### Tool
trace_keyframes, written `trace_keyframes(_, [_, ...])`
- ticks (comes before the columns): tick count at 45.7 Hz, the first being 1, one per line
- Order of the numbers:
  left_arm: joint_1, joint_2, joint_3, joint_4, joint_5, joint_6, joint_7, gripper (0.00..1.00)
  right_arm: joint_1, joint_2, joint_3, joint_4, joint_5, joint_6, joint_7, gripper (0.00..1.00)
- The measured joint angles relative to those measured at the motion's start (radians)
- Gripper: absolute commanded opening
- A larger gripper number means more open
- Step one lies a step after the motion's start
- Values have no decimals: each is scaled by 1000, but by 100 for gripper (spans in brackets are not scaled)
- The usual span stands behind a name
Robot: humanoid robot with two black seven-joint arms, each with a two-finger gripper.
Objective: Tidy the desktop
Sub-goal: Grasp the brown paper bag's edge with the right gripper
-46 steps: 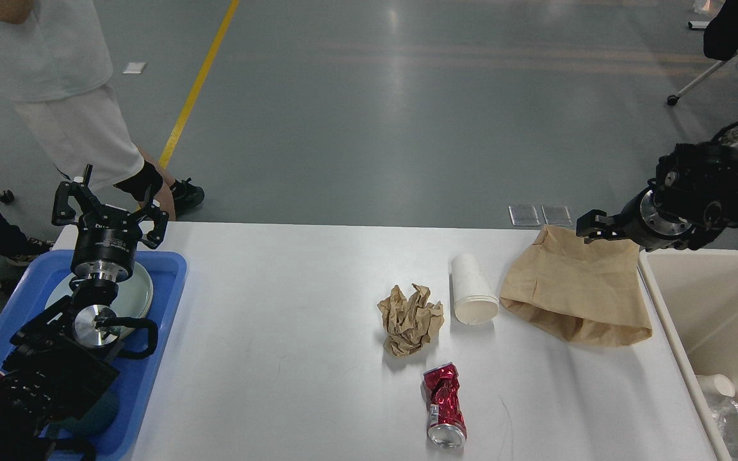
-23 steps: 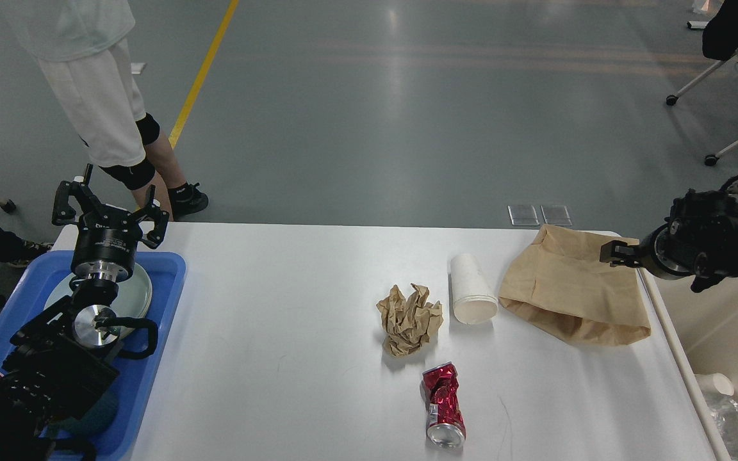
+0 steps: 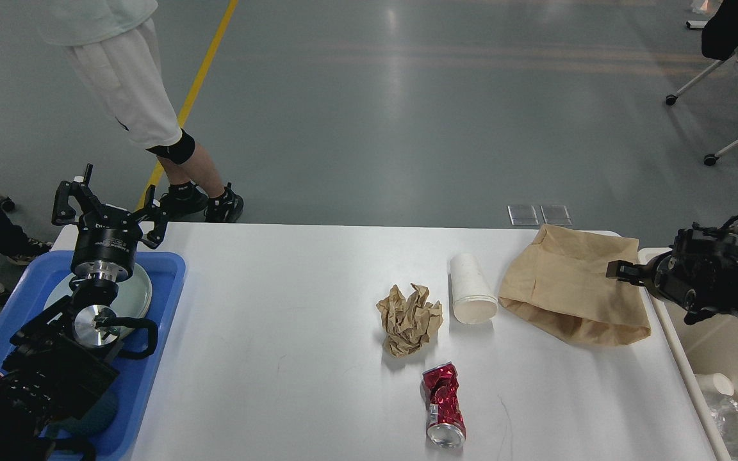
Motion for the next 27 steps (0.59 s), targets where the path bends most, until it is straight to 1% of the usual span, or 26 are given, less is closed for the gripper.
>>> trace_keyframes(13, [0,0,0,0,0,0,0,96,-37,25,22,-8,0,-45,0,100])
trace_keyframes(16, [0,0,0,0,0,0,0,96,-41,26,36,-8,0,-48,0,98])
trace_keyframes(18, [0,0,0,0,0,0,0,96,-46,26,56,-8,0,-55,0,91])
trace_keyframes(22, [0,0,0,0,0,0,0,96,-55,27,81,-6,1,-64,0,71])
trace_keyframes(24, [0,0,0,0,0,0,0,96,-60,27,95,-3,1,-68,0,58])
trace_keyframes(27, [0,0,0,0,0,0,0,96,-62,27,106,2,1,-70,0,31])
